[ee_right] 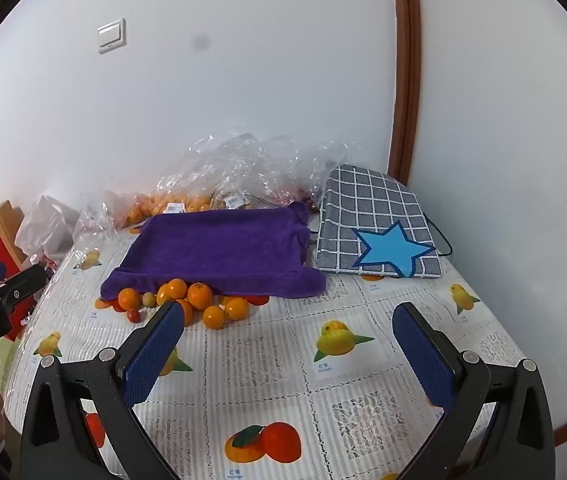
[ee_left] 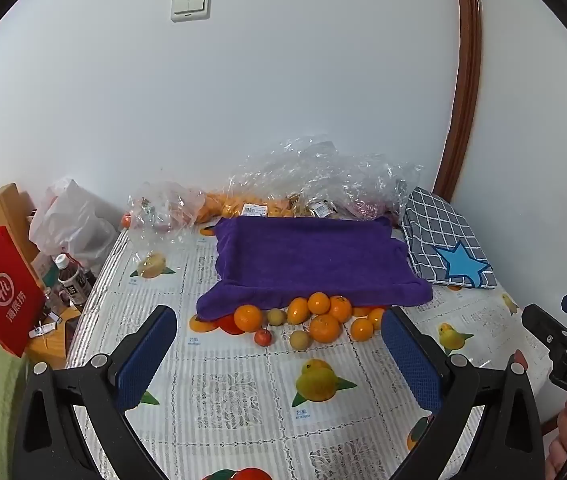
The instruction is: Organize fruits
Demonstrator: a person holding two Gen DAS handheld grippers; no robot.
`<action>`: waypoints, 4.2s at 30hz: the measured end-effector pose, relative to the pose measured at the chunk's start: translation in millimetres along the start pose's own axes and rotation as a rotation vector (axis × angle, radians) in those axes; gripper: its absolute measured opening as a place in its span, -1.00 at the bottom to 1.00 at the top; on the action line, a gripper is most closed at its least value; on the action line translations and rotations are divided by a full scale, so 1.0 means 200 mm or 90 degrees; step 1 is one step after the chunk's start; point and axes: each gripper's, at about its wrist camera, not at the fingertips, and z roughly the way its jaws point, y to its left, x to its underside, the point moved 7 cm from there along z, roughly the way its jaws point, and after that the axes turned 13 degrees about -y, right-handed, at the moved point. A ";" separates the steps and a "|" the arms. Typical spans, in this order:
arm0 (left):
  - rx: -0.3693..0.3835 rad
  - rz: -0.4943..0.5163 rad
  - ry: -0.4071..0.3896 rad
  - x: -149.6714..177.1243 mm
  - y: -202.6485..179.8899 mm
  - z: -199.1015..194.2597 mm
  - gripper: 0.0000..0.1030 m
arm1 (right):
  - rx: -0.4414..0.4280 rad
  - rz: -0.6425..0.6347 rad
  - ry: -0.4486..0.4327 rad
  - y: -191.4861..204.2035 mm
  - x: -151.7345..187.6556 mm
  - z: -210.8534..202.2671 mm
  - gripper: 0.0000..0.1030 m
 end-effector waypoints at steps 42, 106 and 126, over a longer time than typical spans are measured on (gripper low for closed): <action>0.011 0.001 -0.021 -0.01 -0.03 -0.05 0.99 | -0.015 -0.004 -0.009 0.01 0.00 -0.07 1.00; 0.001 -0.046 0.003 0.07 0.07 0.07 0.98 | -0.016 -0.054 0.000 0.09 0.09 0.00 1.00; -0.024 -0.075 0.118 0.46 0.37 0.54 0.92 | -0.054 -0.007 0.133 0.06 0.51 0.62 0.84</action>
